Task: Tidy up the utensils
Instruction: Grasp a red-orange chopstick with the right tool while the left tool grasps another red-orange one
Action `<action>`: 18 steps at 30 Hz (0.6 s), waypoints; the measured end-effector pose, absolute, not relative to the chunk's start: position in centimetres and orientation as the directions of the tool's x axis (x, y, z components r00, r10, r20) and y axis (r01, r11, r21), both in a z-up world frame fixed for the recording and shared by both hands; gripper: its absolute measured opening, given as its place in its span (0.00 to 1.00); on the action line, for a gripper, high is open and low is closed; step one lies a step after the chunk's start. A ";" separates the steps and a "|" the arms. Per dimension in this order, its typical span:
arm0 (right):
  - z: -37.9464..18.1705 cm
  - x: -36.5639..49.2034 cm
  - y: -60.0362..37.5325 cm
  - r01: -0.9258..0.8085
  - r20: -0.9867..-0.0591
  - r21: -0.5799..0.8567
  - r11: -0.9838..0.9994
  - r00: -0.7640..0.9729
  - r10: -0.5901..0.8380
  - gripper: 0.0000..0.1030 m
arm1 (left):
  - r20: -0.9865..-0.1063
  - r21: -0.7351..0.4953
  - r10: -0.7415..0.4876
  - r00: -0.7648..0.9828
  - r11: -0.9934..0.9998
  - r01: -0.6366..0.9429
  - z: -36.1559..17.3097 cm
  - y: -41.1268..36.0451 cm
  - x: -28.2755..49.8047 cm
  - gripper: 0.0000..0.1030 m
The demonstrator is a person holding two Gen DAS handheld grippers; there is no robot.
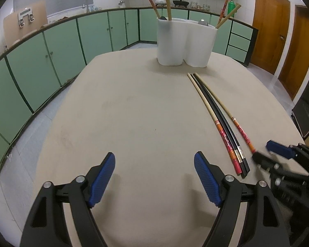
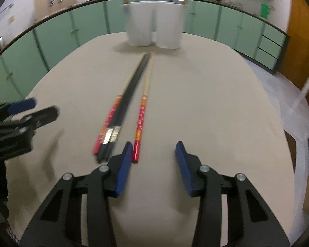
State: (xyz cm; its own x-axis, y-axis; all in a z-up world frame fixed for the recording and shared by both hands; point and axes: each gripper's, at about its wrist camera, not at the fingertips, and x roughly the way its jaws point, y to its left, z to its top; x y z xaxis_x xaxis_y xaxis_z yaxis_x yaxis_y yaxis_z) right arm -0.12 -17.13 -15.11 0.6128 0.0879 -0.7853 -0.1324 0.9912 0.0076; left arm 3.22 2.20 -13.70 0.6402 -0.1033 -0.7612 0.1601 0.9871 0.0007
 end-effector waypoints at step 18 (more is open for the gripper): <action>-15.2 -0.5 -19.0 -0.115 -0.780 0.089 0.989 0.610 0.141 0.05 | -0.791 -0.048 -0.193 0.581 0.965 0.257 -14.9 -1.7 2.0 0.75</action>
State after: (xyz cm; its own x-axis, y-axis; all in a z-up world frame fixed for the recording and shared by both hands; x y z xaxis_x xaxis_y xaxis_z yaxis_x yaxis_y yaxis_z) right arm -0.49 -19.04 -15.24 0.6099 0.1409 -0.7798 -0.1146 0.9894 0.0891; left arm 2.00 -1.70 -14.89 0.5806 -0.1932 -0.7910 0.2565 0.9654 -0.0475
